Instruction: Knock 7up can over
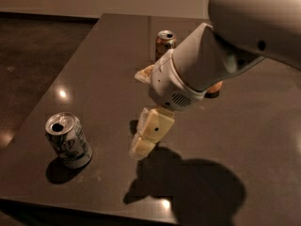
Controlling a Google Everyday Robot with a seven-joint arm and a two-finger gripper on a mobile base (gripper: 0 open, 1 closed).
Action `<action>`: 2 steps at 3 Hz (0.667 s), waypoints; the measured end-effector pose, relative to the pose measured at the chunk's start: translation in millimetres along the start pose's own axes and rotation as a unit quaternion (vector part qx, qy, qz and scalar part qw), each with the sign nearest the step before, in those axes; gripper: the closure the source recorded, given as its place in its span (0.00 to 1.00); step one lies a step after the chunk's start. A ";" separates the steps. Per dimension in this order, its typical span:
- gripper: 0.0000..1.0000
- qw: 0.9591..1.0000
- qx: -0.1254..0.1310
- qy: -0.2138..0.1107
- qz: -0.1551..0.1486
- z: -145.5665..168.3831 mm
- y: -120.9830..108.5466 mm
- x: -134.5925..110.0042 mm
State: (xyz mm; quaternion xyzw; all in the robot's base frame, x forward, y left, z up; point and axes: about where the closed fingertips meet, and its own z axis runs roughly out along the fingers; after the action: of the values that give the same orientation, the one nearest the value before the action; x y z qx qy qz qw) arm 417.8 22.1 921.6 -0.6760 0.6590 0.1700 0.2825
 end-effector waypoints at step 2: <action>0.00 0.997 -0.030 -0.048 -0.044 57.7 18.4 -68.0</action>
Offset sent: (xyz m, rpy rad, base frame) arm -0.0133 0.1375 -0.0204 0.1026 0.0086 0.1702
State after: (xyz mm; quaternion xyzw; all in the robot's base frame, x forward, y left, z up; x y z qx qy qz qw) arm 402.8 111.6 914.5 -0.7033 0.6092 0.2093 0.3008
